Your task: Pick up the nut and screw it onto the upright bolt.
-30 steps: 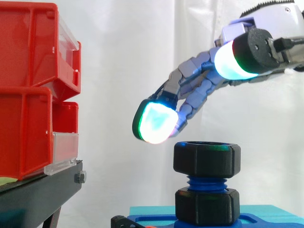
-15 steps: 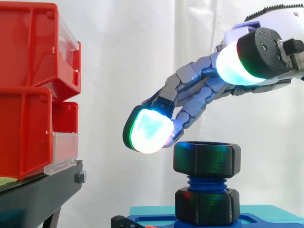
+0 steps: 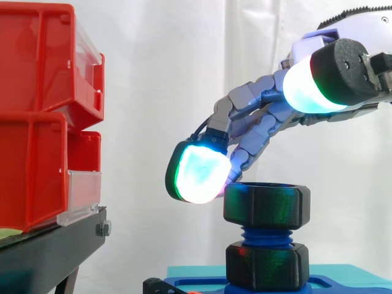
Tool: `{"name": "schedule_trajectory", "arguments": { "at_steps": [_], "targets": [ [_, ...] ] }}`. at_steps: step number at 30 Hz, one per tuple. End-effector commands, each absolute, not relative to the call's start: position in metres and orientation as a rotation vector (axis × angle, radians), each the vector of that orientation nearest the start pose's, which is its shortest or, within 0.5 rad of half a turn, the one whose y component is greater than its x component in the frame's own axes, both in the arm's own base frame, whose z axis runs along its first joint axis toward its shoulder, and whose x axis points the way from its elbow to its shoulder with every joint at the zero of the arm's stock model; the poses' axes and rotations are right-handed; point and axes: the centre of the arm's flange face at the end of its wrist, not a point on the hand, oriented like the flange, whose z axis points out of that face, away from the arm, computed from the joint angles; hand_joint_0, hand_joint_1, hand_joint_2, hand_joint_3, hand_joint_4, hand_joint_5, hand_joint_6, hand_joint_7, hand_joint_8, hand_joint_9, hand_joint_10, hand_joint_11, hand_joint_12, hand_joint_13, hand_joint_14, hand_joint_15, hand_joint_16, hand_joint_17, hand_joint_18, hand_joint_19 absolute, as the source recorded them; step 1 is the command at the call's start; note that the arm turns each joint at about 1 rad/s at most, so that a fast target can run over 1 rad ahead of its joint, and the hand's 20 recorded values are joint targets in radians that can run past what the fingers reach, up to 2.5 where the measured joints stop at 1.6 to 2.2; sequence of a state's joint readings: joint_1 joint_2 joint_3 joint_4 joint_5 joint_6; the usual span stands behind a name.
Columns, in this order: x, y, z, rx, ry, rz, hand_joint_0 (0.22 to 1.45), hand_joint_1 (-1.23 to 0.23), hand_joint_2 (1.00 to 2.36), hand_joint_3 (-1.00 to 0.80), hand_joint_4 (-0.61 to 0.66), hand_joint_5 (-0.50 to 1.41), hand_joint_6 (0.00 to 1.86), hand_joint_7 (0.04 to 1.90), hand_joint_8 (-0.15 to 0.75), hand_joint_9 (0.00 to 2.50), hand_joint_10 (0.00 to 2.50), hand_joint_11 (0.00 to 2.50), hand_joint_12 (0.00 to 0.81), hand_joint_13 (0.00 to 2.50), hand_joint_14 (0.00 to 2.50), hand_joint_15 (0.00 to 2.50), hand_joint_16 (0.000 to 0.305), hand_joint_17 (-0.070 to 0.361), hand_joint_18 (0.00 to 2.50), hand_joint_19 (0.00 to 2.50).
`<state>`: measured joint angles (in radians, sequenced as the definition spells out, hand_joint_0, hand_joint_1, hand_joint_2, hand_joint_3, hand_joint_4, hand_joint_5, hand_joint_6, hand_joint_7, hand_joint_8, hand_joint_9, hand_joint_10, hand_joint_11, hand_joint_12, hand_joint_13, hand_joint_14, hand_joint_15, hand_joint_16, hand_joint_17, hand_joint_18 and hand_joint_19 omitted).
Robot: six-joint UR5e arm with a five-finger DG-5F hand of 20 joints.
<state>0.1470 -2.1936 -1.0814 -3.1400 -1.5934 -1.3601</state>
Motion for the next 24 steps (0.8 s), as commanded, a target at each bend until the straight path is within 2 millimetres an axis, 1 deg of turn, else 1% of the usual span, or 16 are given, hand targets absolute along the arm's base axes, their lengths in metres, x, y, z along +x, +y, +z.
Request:
{"name": "schedule_trajectory", "arguments": {
  "at_steps": [1,11,24],
  "targets": [
    [0.733,-0.028,0.345,0.041,1.710,0.283,0.51,-0.17,1.00,-0.50,0.25,-0.09,0.50,1.11,0.240,0.42,0.00,0.00,0.328,0.22,0.00,0.00,0.036,0.082,0.00,0.00],
    [0.731,-0.032,0.343,0.044,1.725,0.279,0.52,-0.19,1.00,-0.50,0.23,-0.06,0.50,1.26,0.244,0.46,0.00,0.00,0.322,0.26,0.00,0.00,0.034,0.077,0.00,0.00],
    [0.728,-0.044,0.341,0.055,1.746,0.265,0.52,-0.21,1.00,-0.50,0.22,-0.03,0.50,1.44,0.253,0.52,0.00,0.00,0.312,0.32,0.00,0.00,0.031,0.071,0.00,0.00]
  ]
}}
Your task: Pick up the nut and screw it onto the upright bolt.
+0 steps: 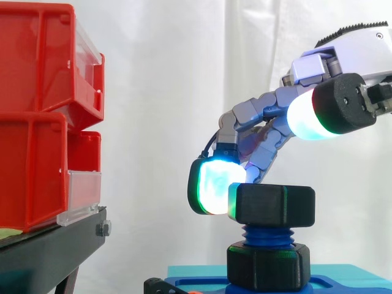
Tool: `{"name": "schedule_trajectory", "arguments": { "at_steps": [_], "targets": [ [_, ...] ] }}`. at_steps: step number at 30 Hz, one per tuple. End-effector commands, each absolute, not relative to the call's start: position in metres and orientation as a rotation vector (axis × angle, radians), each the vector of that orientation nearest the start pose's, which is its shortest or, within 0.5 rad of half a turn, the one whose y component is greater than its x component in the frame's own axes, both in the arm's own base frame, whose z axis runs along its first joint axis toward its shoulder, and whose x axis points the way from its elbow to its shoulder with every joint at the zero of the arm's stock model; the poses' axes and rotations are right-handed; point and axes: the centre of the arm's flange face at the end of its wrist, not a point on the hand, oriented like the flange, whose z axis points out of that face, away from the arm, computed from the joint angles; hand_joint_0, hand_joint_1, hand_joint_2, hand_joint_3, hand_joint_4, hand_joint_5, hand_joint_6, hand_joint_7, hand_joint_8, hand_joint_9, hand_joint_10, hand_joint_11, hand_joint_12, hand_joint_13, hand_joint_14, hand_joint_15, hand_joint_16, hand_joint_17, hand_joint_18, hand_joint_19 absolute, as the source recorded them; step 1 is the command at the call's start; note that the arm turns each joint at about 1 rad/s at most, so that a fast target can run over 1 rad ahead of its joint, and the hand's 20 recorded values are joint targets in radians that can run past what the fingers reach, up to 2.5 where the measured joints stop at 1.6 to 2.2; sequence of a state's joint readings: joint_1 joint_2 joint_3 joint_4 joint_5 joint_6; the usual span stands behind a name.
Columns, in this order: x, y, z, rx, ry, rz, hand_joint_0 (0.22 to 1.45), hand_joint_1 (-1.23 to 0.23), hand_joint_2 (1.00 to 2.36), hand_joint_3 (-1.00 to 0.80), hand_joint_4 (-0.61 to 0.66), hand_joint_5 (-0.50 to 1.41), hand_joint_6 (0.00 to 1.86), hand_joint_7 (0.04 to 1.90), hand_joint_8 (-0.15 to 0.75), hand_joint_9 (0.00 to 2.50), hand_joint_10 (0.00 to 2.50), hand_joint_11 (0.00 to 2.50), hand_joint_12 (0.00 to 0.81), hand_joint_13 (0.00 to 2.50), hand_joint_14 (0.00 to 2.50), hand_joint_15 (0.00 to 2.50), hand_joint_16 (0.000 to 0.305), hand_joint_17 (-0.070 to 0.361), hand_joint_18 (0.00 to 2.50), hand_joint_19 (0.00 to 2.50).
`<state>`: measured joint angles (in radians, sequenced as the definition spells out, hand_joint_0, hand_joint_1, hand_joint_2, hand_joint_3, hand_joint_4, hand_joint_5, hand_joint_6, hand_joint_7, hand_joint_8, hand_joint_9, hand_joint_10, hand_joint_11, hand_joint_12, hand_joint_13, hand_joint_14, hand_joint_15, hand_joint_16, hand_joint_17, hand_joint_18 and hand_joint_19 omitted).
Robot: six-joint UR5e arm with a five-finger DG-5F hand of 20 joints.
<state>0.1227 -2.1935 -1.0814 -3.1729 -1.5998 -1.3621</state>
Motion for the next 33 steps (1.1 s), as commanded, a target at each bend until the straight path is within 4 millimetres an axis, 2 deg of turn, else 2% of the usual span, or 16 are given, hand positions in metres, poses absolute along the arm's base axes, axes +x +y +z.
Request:
{"name": "schedule_trajectory", "arguments": {
  "at_steps": [1,6,11,24,28,29,33],
  "targets": [
    [0.728,-0.044,0.341,0.056,1.746,0.266,0.52,-0.21,1.00,-0.50,0.22,-0.03,0.51,1.43,0.252,0.53,0.00,0.00,0.311,0.32,0.00,0.00,0.031,0.070,0.00,0.00],
    [0.728,-0.047,0.341,0.059,1.746,0.264,0.53,-0.22,1.00,-0.50,0.22,-0.03,0.57,1.39,0.256,0.57,0.00,0.00,0.305,0.35,0.00,0.00,0.030,0.067,0.00,0.00],
    [0.727,-0.053,0.340,0.066,1.756,0.257,0.53,-0.23,1.00,-0.50,0.16,-0.03,0.68,1.32,0.255,0.66,0.00,0.00,0.293,0.41,0.00,0.00,0.028,0.062,0.00,0.00],
    [0.722,-0.071,0.341,0.066,1.769,0.268,0.54,-0.24,1.00,-0.50,0.13,-0.01,0.69,1.32,0.259,0.80,0.00,0.00,0.274,0.53,0.00,0.00,0.023,0.052,0.08,0.00],
    [0.724,-0.074,0.349,0.061,1.754,0.275,0.53,-0.24,1.00,-0.50,0.14,-0.02,0.65,1.36,0.261,0.78,0.00,0.00,0.278,0.53,0.00,0.00,0.023,0.052,0.08,0.00],
    [0.727,-0.077,0.365,0.054,1.731,0.283,0.53,-0.24,1.00,-0.50,0.16,-0.03,0.64,1.35,0.261,0.77,0.00,0.00,0.282,0.52,0.00,0.00,0.023,0.052,0.08,0.00],
    [0.729,-0.078,0.376,0.042,1.722,0.290,0.52,-0.23,1.00,-0.50,0.18,-0.05,0.54,1.41,0.263,0.72,0.00,0.00,0.293,0.50,0.00,0.00,0.025,0.056,0.06,0.00]
  ]
}}
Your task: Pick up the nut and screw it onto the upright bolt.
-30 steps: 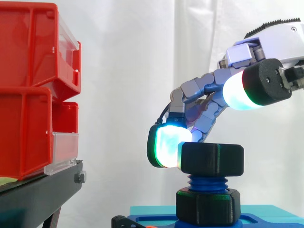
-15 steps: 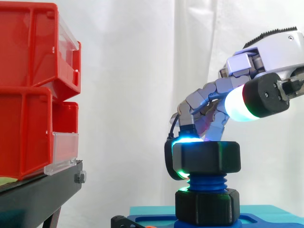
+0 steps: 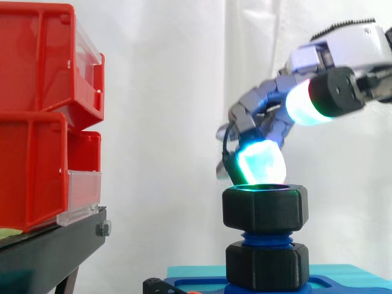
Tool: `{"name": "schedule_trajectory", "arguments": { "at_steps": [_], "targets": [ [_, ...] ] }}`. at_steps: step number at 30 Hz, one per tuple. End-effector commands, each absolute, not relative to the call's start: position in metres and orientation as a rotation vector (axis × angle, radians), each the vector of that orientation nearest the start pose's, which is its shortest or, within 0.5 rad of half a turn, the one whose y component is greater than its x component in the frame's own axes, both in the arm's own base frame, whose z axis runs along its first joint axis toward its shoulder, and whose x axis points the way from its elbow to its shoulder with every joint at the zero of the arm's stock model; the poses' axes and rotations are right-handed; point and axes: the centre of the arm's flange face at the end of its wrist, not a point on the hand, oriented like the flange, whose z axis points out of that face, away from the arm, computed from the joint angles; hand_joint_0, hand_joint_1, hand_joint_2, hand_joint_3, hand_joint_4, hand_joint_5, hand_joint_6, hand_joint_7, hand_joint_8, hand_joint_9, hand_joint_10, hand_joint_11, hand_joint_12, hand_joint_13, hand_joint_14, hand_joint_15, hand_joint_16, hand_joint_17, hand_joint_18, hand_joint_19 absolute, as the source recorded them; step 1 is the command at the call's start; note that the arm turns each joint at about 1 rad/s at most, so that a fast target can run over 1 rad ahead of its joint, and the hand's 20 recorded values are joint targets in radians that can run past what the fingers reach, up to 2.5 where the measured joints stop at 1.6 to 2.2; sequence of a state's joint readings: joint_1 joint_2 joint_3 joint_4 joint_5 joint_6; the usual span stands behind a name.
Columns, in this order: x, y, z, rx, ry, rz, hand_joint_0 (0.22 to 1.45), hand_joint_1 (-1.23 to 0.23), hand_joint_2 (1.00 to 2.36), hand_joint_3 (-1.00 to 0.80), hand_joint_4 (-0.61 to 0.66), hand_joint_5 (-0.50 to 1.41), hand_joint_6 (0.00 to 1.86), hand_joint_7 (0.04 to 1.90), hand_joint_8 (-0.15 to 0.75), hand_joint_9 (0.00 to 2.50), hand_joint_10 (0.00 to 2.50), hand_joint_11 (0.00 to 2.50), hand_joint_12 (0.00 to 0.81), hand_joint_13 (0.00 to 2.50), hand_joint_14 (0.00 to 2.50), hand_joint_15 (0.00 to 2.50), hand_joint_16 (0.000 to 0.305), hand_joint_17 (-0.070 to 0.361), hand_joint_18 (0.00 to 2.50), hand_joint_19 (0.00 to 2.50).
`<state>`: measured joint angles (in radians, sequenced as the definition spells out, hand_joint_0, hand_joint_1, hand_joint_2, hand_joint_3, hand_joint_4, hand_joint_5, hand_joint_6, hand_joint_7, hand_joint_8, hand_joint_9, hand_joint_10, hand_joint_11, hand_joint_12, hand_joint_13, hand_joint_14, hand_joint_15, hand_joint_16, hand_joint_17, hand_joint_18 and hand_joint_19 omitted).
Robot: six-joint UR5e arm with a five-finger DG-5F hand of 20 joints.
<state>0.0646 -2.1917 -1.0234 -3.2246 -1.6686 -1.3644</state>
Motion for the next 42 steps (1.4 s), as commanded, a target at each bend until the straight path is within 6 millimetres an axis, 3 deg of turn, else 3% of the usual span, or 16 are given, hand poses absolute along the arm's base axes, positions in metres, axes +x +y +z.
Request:
{"name": "schedule_trajectory", "arguments": {
  "at_steps": [1,13,20,28,42],
  "targets": [
    [0.729,-0.079,0.380,0.039,1.719,0.290,0.52,-0.23,1.00,-0.50,0.20,-0.06,0.51,1.42,0.263,0.71,0.00,0.00,0.296,0.50,0.00,0.00,0.025,0.057,0.06,0.00],
    [0.737,-0.072,0.389,0.006,1.660,0.277,0.51,-0.22,1.00,-0.50,0.26,-0.12,0.50,0.98,0.253,0.59,0.00,0.00,0.314,0.46,0.00,0.00,0.030,0.066,0.04,0.00],
    [0.737,-0.052,0.356,0.006,1.660,0.269,0.51,-0.21,1.00,-0.50,0.23,-0.14,0.50,0.85,0.245,0.56,0.00,0.00,0.317,0.44,0.00,0.00,0.031,0.070,0.02,0.00],
    [0.738,-0.034,0.349,0.013,1.658,0.292,0.51,-0.21,1.00,-0.50,0.23,-0.14,0.50,0.84,0.245,0.54,0.00,0.00,0.318,0.43,0.00,0.00,0.032,0.071,0.01,0.00],
    [0.737,-0.033,0.348,0.011,1.668,0.294,0.51,-0.21,1.00,-0.50,0.27,-0.11,0.50,1.00,0.251,0.56,0.00,0.00,0.314,0.43,0.00,0.00,0.031,0.070,0.01,0.00]
  ]
}}
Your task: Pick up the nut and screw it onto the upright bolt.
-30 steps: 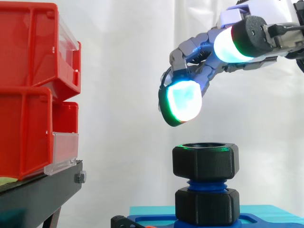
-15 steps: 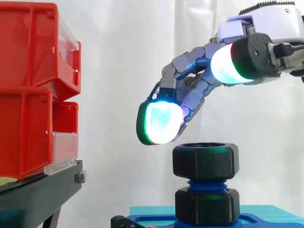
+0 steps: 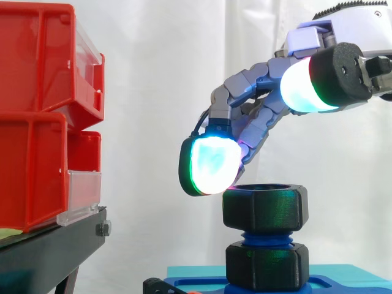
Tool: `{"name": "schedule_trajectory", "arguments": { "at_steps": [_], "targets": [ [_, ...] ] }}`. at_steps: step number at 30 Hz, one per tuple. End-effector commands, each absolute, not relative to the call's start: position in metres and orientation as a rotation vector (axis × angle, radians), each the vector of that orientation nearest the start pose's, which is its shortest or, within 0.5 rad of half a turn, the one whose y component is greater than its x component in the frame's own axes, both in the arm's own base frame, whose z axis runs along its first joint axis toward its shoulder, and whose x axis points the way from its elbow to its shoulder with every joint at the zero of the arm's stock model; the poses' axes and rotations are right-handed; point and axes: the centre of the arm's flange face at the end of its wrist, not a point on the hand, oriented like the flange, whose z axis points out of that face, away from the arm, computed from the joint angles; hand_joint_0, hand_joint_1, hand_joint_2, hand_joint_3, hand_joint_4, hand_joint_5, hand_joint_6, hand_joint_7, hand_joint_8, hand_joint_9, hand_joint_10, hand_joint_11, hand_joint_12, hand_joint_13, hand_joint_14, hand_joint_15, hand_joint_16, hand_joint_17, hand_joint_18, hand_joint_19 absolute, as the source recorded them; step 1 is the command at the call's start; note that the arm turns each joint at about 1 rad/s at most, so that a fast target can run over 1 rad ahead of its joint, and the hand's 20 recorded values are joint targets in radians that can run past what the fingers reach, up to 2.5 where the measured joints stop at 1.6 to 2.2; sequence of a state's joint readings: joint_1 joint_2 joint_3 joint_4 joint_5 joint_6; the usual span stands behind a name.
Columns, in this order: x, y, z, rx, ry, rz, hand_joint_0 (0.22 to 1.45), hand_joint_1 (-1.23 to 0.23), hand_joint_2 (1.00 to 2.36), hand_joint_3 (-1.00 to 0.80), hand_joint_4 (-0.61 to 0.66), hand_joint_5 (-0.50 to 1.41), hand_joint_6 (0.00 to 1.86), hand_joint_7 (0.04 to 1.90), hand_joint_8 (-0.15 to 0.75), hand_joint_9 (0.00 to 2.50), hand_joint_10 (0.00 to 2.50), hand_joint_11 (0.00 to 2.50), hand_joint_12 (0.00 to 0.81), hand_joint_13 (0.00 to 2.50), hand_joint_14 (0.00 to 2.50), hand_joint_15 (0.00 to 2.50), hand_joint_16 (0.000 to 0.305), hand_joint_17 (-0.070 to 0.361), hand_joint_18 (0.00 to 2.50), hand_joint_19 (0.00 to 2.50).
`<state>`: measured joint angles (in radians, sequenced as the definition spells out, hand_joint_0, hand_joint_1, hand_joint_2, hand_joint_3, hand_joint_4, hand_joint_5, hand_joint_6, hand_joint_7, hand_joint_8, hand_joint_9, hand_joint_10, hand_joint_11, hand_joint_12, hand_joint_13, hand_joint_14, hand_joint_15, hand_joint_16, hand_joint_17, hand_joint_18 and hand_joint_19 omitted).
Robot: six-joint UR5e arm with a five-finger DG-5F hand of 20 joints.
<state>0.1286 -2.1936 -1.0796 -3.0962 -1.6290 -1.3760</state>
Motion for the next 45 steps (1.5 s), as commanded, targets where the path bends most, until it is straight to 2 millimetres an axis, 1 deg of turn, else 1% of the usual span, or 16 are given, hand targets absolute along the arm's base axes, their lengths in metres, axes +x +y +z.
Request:
{"name": "schedule_trajectory", "arguments": {
  "at_steps": [1,9,15,17,19,24,26,29,34,35,37,39,40,41,43,45],
  "targets": [
    [0.737,-0.034,0.347,0.012,1.674,0.292,0.51,-0.21,1.00,-0.50,0.28,-0.10,0.50,1.01,0.252,0.56,0.00,0.00,0.314,0.43,0.00,0.00,0.031,0.070,0.01,0.00],
    [0.734,-0.043,0.346,0.020,1.694,0.285,0.52,-0.22,1.00,-0.50,0.28,-0.08,0.50,1.12,0.252,0.56,0.00,0.00,0.310,0.43,0.00,0.00,0.030,0.068,0.02,0.00],
    [0.731,-0.055,0.344,0.033,1.710,0.272,0.52,-0.22,1.00,-0.50,0.24,-0.06,0.50,1.30,0.254,0.58,0.00,0.00,0.306,0.44,0.00,0.00,0.029,0.066,0.03,0.00],
    [0.730,-0.057,0.342,0.034,1.711,0.271,0.52,-0.23,1.00,-0.50,0.23,-0.05,0.50,1.40,0.258,0.59,0.00,0.00,0.304,0.45,0.00,0.00,0.029,0.065,0.04,0.00],
    [0.729,-0.060,0.338,0.039,1.715,0.269,0.52,-0.23,1.00,-0.50,0.23,-0.05,0.51,1.42,0.261,0.60,0.00,0.00,0.303,0.46,0.00,0.00,0.029,0.064,0.05,0.00],
    [0.728,-0.066,0.337,0.043,1.718,0.264,0.53,-0.24,1.00,-0.50,0.22,-0.05,0.58,1.37,0.266,0.65,0.00,0.00,0.299,0.49,0.00,0.00,0.028,0.062,0.07,0.00],
    [0.728,-0.067,0.338,0.044,1.715,0.267,0.53,-0.24,1.00,-0.50,0.20,-0.06,0.66,1.26,0.267,0.68,0.00,0.00,0.296,0.51,0.00,0.00,0.027,0.060,0.10,0.00],
    [0.728,-0.069,0.338,0.043,1.714,0.268,0.53,-0.24,1.00,-0.50,0.18,-0.05,0.69,1.25,0.273,0.72,0.00,0.00,0.288,0.53,0.00,0.00,0.025,0.057,0.13,0.00],
    [0.728,-0.071,0.340,0.043,1.711,0.269,0.54,-0.25,1.00,-0.50,0.18,-0.04,0.67,1.29,0.272,0.74,0.00,0.00,0.282,0.56,0.00,0.00,0.024,0.055,0.16,0.00],
    [0.728,-0.072,0.340,0.043,1.709,0.269,0.54,-0.25,1.00,-0.50,0.21,-0.04,0.60,1.36,0.273,0.74,0.00,0.00,0.284,0.56,0.00,0.00,0.024,0.055,0.16,0.00],
    [0.729,-0.073,0.343,0.042,1.703,0.270,0.53,-0.24,1.00,-0.50,0.23,-0.04,0.52,1.44,0.267,0.72,0.00,0.00,0.288,0.56,0.00,0.00,0.025,0.056,0.16,0.00],
    [0.731,-0.073,0.350,0.040,1.692,0.271,0.53,-0.23,1.00,-0.50,0.23,-0.04,0.50,1.38,0.266,0.71,0.00,0.00,0.290,0.55,0.00,0.00,0.025,0.056,0.15,0.00],
    [0.733,-0.073,0.360,0.037,1.677,0.275,0.53,-0.22,1.00,-0.50,0.25,-0.06,0.50,1.27,0.266,0.70,0.00,0.00,0.291,0.55,0.00,0.00,0.026,0.058,0.15,0.00],
    [0.734,-0.073,0.362,0.035,1.676,0.276,0.53,-0.19,1.00,-0.50,0.25,-0.07,0.50,1.20,0.265,0.71,0.00,0.00,0.292,0.55,0.00,0.00,0.026,0.058,0.15,0.00],
    [0.735,-0.071,0.372,0.031,1.673,0.277,0.52,-0.18,1.00,-0.50,0.26,-0.08,0.50,1.14,0.265,0.71,0.00,0.00,0.294,0.55,0.00,0.00,0.026,0.059,0.15,0.00],
    [0.736,-0.069,0.376,0.029,1.670,0.280,0.52,-0.18,1.00,-0.50,0.27,-0.09,0.50,1.09,0.266,0.72,0.00,0.00,0.294,0.55,0.00,0.00,0.027,0.060,0.14,0.00]
  ]
}}
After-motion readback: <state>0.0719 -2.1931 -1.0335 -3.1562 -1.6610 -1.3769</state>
